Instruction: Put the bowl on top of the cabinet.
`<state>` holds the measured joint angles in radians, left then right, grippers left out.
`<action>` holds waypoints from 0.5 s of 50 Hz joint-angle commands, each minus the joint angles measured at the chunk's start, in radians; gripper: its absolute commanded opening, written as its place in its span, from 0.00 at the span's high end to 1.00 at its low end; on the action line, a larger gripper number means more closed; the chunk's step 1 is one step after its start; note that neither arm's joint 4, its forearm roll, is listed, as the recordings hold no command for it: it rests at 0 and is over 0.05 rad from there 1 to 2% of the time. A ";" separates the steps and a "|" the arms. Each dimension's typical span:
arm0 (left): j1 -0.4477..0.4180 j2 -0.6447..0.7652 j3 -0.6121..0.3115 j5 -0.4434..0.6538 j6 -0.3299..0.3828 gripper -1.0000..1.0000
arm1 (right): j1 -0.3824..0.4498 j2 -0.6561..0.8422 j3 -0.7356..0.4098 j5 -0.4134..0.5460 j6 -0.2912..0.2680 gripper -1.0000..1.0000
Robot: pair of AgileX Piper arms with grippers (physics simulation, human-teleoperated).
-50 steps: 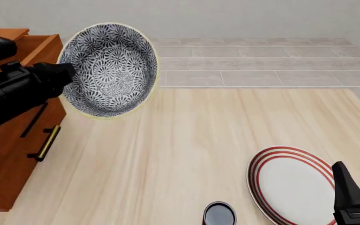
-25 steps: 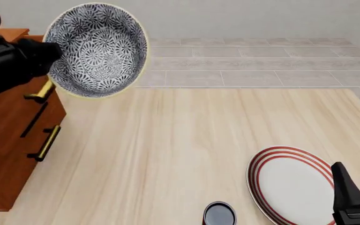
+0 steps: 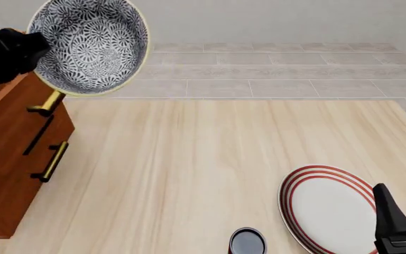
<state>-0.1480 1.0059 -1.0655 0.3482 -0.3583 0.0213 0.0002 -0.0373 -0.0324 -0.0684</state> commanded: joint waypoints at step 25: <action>0.186 -0.075 -0.023 -0.001 -0.001 1.00 | -0.004 0.000 0.002 0.000 0.002 0.00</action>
<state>-0.0029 0.9551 -1.0751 0.3475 -0.3681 0.0180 0.0002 -0.0366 -0.0319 -0.0670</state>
